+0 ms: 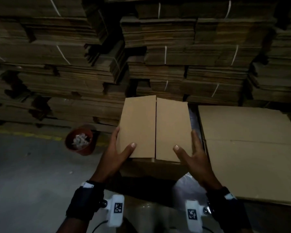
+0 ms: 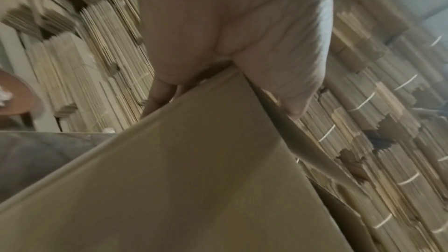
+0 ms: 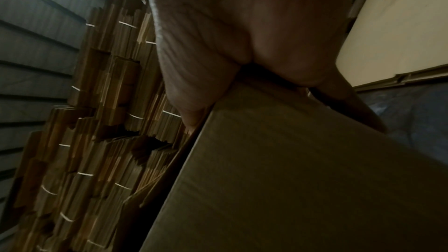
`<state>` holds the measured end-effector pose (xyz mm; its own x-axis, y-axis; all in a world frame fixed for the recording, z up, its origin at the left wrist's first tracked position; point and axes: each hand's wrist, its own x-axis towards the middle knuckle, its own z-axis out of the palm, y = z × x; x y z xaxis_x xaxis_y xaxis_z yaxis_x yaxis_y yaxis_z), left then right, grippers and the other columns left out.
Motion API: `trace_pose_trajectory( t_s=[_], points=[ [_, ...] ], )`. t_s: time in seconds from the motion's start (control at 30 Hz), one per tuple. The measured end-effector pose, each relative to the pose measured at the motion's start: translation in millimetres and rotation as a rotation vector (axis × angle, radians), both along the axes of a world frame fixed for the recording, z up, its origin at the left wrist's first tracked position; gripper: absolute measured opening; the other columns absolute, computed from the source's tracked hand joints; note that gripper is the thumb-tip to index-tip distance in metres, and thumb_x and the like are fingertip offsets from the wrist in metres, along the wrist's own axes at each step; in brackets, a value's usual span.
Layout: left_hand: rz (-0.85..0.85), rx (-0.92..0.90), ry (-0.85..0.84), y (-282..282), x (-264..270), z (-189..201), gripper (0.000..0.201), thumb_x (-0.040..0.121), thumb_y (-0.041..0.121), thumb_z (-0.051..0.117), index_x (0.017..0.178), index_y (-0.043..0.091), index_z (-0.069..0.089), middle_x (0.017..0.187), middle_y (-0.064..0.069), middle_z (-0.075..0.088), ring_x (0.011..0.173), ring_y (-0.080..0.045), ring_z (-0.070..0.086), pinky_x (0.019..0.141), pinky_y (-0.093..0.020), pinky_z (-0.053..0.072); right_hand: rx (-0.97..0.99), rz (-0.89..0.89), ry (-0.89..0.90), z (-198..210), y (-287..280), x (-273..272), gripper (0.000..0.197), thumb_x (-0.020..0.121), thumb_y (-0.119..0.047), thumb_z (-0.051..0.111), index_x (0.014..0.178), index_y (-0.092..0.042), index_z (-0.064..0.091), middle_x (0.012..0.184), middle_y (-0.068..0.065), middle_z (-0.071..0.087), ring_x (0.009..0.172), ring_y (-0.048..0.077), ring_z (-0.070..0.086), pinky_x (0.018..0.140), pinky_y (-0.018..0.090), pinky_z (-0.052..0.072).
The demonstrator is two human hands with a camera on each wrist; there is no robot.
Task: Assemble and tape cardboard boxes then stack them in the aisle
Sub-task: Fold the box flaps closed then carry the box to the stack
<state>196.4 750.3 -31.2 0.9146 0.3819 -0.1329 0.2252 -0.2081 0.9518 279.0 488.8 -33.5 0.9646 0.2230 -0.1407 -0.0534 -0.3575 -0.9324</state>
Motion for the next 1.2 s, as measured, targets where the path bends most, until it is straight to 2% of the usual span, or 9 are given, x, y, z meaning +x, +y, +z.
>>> trace_pose_trajectory(
  t_s=[0.17, 0.33, 0.47, 0.67, 0.83, 0.9, 0.97, 1.1, 1.2],
  points=[
    [0.017, -0.009, 0.021, 14, 33, -6, 0.09, 0.086, 0.044, 0.071, 0.159, 0.032, 0.021, 0.141, 0.012, 0.044, 0.121, -0.001, 0.049, 0.089, -0.011, 0.038, 0.014, -0.041, -0.002, -9, 19, 26, 0.093, 0.091, -0.041, 0.073, 0.162, -0.033, 0.013, 0.168, -0.012, 0.014, 0.14, -0.004, 0.016, 0.113, 0.023, 0.025],
    [-0.05, -0.039, 0.064, 35, 64, -12, 0.112, 0.073, 0.063, 0.078, 0.16, 0.04, 0.011, 0.144, 0.011, 0.042, 0.129, -0.011, 0.047, 0.102, -0.028, 0.041, -0.01, -0.066, -0.03, -12, 35, 50, 0.096, 0.092, -0.039, 0.072, 0.163, -0.025, 0.01, 0.144, -0.021, 0.026, 0.127, -0.01, 0.026, 0.081, -0.011, 0.025],
    [-0.231, 0.04, 0.181, 60, 83, -12, 0.15, 0.043, 0.077, 0.085, 0.158, 0.044, -0.006, 0.158, 0.004, 0.031, 0.14, -0.019, 0.039, 0.117, -0.047, 0.035, -0.114, 0.022, -0.041, -11, 37, 63, 0.132, 0.068, -0.063, 0.083, 0.162, -0.031, -0.003, 0.148, -0.021, 0.02, 0.137, 0.0, 0.025, 0.112, 0.02, 0.029],
    [-0.4, 0.136, 0.181, 87, 103, -16, 0.155, 0.049, 0.064, 0.091, 0.156, 0.04, -0.018, 0.163, 0.008, 0.022, 0.141, -0.007, 0.029, 0.118, -0.037, 0.029, -0.26, 0.093, -0.065, -9, 47, 72, 0.152, 0.054, -0.065, 0.087, 0.161, -0.024, -0.013, 0.168, -0.006, 0.008, 0.147, 0.004, 0.015, 0.116, 0.022, 0.016],
    [-0.373, 0.085, 0.074, 101, 105, -19, 0.139, 0.054, 0.092, 0.066, 0.161, 0.035, -0.003, 0.15, 0.033, 0.026, 0.137, 0.004, 0.034, 0.113, -0.028, 0.03, -0.046, -0.012, -0.137, -8, 57, 57, 0.113, 0.07, -0.078, 0.071, 0.157, -0.037, 0.012, 0.152, -0.025, 0.034, 0.128, -0.02, 0.039, 0.104, 0.004, 0.032],
    [-0.273, 0.029, 0.068, 101, 102, -23, 0.129, 0.06, 0.1, 0.048, 0.16, 0.023, 0.022, 0.156, 0.02, 0.035, 0.139, -0.002, 0.039, 0.116, -0.031, 0.031, 0.041, -0.151, -0.156, -8, 59, 47, 0.107, 0.072, -0.095, 0.046, 0.151, -0.023, 0.039, 0.146, -0.004, 0.052, 0.125, -0.01, 0.05, 0.102, 0.01, 0.038],
    [-0.094, -0.051, 0.043, 94, 93, -16, 0.101, 0.074, 0.096, 0.031, 0.129, 0.017, 0.06, 0.131, 0.013, 0.064, 0.121, 0.001, 0.056, 0.106, -0.021, 0.04, 0.195, -0.363, -0.169, -9, 58, 37, 0.104, 0.072, -0.098, 0.035, 0.118, -0.01, 0.064, 0.108, 0.012, 0.07, 0.102, 0.005, 0.068, 0.092, 0.024, 0.053],
    [0.29, 0.063, -0.105, 86, 76, -14, 0.054, 0.098, 0.056, 0.041, 0.088, 0.01, 0.066, 0.088, -0.008, 0.069, 0.084, -0.02, 0.065, 0.075, -0.018, 0.043, 0.247, -0.769, -0.173, -1, 52, 27, 0.063, 0.104, -0.043, 0.051, 0.148, 0.0, 0.037, 0.107, 0.007, 0.067, 0.093, 0.015, 0.066, 0.101, 0.042, 0.048],
    [0.49, 0.085, -0.298, 106, 73, -28, 0.072, 0.089, 0.052, 0.07, 0.138, 0.007, 0.042, 0.136, -0.012, 0.058, 0.123, -0.025, 0.058, 0.111, -0.041, 0.042, 0.006, -0.938, -0.284, 0, 35, 26, 0.094, 0.094, -0.02, 0.07, 0.161, -0.014, 0.004, 0.154, 0.013, 0.036, 0.133, 0.031, 0.049, 0.112, 0.041, 0.038]
  ],
)
